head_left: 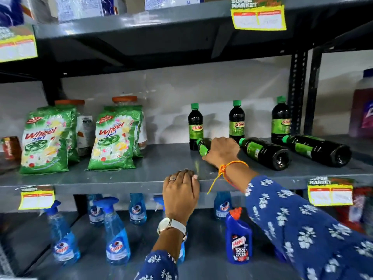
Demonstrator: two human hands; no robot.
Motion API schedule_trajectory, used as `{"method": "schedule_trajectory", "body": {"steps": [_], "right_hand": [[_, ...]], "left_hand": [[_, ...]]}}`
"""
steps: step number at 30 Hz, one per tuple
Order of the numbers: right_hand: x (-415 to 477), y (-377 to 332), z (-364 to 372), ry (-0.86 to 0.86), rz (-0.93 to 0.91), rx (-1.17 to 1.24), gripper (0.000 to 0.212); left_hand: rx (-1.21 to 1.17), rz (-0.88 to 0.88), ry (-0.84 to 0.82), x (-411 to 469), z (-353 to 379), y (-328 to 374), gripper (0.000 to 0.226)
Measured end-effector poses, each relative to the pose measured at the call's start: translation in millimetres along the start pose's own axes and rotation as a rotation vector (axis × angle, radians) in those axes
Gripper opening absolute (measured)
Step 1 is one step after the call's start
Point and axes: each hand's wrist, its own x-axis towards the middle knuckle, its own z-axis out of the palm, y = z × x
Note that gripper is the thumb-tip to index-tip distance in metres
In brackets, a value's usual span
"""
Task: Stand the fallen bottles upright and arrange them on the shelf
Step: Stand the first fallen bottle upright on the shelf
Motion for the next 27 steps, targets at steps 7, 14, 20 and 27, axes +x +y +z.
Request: {"method": "schedule_trajectory", "body": {"steps": [7, 14, 20, 27], "right_hand": [[13, 20, 32, 0.167, -0.026, 0.381, 0.064], [21, 26, 44, 0.038, -0.041, 0.604, 0.064], [26, 27, 46, 0.083, -0.062, 0.586, 0.078], [31, 31, 48, 0.043, -0.062, 0.745, 0.073]], "left_hand": [[-0.005, -0.007, -0.045, -1, 4, -2, 0.031], [-0.012, -0.024, -0.04, 0, 6, -1, 0.032], [-0.024, -0.046, -0.043, 0, 6, 2, 0.035], [-0.017, -0.048, 0.0, -1, 8, 2, 0.034]]}}
